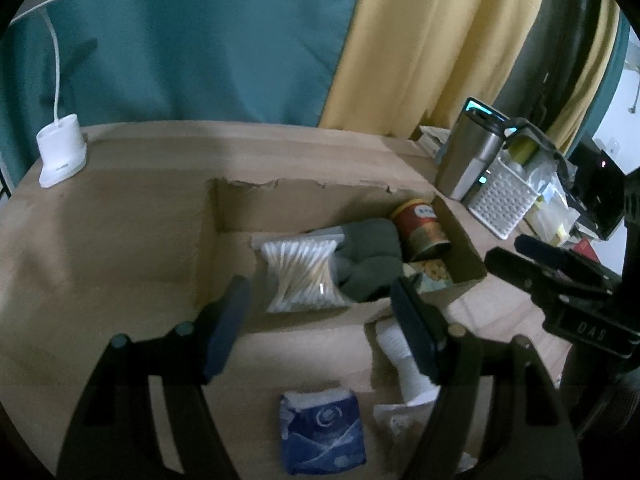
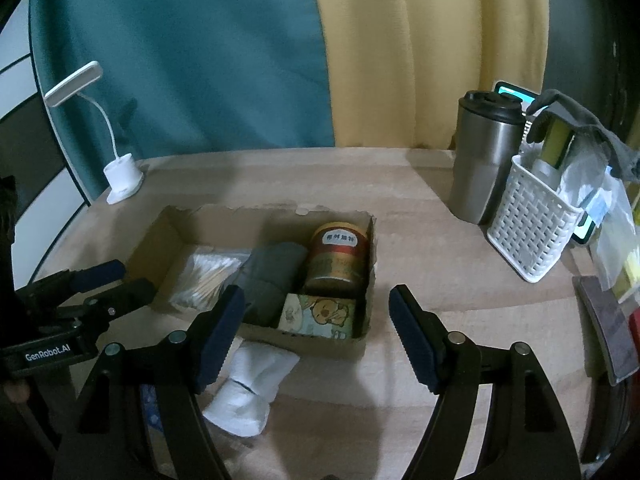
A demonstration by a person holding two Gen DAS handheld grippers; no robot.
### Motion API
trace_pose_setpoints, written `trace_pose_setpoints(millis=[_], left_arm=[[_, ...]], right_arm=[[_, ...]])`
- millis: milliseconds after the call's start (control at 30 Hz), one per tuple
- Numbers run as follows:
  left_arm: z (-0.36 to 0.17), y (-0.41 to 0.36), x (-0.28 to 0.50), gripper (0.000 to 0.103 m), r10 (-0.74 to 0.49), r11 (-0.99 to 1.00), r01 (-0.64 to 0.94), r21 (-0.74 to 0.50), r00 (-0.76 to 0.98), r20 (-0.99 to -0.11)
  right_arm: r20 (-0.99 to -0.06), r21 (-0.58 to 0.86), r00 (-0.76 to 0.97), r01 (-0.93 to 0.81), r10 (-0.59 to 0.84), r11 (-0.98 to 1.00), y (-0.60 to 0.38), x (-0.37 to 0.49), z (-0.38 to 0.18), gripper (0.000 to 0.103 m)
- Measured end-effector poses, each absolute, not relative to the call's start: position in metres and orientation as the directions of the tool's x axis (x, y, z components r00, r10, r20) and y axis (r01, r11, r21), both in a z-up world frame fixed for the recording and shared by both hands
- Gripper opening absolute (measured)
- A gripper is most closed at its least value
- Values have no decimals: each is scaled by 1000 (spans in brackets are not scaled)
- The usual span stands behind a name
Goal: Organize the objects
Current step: 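Move the left tool to the blue tissue pack while the right tool approaches the white sock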
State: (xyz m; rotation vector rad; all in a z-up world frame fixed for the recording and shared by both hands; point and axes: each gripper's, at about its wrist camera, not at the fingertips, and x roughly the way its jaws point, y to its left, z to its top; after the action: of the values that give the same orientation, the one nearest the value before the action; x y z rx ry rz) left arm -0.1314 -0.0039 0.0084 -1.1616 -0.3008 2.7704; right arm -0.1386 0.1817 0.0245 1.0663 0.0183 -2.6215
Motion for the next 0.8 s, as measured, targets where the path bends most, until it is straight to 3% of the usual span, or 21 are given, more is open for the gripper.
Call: trace_pose_setpoints(millis=[800], left_arm=[[-2, -13, -105, 74, 182, -971, -16, -238, -691, -700]], right_arm=[[-697, 98, -657, 309, -287, -946, 171, -115, 15, 78]])
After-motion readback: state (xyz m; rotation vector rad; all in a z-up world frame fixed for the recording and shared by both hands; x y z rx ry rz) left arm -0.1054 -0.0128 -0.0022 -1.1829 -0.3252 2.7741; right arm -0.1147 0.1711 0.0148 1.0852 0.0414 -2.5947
